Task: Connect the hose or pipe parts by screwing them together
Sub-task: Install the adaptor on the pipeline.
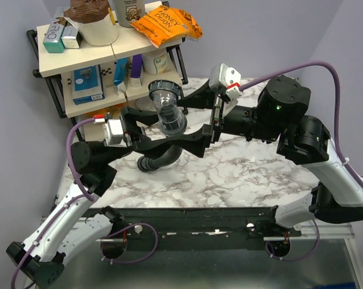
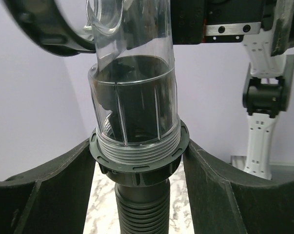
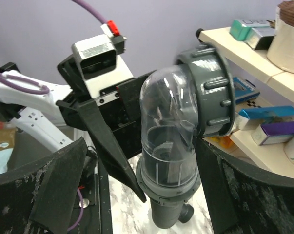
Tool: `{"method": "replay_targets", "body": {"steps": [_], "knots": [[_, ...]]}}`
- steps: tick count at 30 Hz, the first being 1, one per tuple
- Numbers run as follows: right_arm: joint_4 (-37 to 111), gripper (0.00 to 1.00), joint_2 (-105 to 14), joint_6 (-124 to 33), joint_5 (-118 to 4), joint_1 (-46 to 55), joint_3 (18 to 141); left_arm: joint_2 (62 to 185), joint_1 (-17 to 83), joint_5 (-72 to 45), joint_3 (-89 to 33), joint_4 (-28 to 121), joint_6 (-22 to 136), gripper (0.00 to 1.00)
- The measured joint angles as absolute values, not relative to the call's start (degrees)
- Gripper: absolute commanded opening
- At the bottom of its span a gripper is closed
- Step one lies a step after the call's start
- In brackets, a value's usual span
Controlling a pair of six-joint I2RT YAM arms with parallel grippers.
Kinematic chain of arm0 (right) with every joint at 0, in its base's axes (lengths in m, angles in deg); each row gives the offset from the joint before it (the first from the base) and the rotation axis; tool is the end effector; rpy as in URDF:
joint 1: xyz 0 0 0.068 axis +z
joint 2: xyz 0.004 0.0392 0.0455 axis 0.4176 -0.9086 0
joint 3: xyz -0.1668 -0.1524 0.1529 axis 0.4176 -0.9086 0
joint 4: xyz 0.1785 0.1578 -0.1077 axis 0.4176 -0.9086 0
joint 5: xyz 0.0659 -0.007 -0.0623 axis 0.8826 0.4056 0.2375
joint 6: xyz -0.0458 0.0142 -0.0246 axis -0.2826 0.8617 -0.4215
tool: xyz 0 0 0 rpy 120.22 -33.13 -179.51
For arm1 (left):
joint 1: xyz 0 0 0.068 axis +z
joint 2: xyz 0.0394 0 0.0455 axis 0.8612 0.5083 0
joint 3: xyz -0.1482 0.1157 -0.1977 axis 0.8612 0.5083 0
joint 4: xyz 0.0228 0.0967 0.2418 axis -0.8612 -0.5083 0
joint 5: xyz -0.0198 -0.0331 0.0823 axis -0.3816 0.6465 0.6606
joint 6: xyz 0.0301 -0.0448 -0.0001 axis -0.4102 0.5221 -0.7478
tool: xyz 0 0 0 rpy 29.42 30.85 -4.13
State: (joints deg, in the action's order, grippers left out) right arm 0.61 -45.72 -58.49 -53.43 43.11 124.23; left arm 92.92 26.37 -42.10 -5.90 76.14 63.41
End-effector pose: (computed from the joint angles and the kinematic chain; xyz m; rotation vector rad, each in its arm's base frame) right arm 0.0841 0.2239 0.5818 -1.0906 1.1810 0.9911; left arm 0.1141 -0.1000 0.4452 0.7482 0.8379 -1.0998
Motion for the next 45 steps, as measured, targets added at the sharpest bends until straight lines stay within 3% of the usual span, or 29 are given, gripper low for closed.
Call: {"method": "replay_targets", "body": {"steps": [11,22,29,39,43,45], "knots": [[2.29,0.97,-49.26,-56.70,-43.49,39.79,126.19,93.90,27.09,-44.96,-5.90,78.07,67.94,0.00],[4.04,0.96,-46.93,-55.06,-49.89,37.58,115.38,92.63,26.74,-46.40,-5.97,77.06,66.95,0.00],[3.69,0.96,-45.92,-55.32,-52.62,37.56,114.96,92.70,26.81,-46.47,-5.97,76.69,66.58,0.00],[3.80,0.97,-50.36,-56.31,-45.48,37.47,119.62,92.70,26.74,-47.34,-5.97,77.17,66.14,0.00],[4.67,0.92,-50.25,-57.25,-44.06,37.45,119.64,92.70,26.70,-47.50,-5.97,77.00,65.82,0.00],[4.72,0.84,-50.18,-57.64,-43.71,37.45,119.64,92.70,26.70,-47.56,-5.97,76.93,65.69,0.00]]}}
